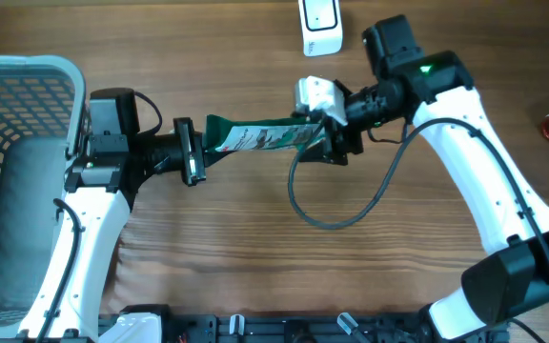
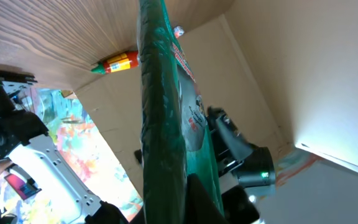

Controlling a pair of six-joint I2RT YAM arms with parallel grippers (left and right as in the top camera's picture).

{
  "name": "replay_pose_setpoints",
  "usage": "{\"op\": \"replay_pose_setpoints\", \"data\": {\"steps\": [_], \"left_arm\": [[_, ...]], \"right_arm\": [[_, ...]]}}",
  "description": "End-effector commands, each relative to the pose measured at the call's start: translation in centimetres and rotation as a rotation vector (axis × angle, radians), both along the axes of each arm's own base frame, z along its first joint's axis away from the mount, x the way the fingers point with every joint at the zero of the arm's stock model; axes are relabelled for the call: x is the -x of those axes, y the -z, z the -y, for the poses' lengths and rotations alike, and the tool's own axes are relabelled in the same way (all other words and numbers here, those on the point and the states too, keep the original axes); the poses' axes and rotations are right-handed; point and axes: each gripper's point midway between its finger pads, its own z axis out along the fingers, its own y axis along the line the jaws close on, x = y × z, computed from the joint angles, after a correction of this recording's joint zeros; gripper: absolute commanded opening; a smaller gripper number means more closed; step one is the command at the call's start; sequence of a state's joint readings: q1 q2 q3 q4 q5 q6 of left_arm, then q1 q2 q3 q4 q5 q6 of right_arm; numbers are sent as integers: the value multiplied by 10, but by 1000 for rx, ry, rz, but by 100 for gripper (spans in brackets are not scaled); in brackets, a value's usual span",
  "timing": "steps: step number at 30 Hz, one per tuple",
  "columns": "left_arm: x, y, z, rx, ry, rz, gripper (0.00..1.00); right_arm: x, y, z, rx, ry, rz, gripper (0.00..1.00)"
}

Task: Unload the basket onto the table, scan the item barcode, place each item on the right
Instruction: 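Release the left gripper and raise the packet with the right gripper, then hold the glove packet's back against the white scanner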

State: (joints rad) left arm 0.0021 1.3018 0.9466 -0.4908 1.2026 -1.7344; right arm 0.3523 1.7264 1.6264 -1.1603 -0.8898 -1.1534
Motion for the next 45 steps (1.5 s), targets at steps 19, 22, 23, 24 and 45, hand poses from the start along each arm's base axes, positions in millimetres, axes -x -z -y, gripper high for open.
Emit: {"op": "replay_pose_setpoints", "data": {"steps": [19,22,23,24,45], "left_arm": [[-11,7,-1,-197,98,484,66],[-13,21,-4,-355,102,566,67],[-12,26,-8,-422,95,572,67],[-10,30,-11,-470,88,569,67],[44,11,-98,-1036,-158,592,100]], "right_arm": [[-42,-25,44,-30,844,-859,4],[-24,-60,52,-176,762,-1207,4],[-21,-71,56,-219,731,-1282,4],[-18,-80,57,-253,698,-1327,4],[19,-106,61,-338,496,-1059,5]]}}
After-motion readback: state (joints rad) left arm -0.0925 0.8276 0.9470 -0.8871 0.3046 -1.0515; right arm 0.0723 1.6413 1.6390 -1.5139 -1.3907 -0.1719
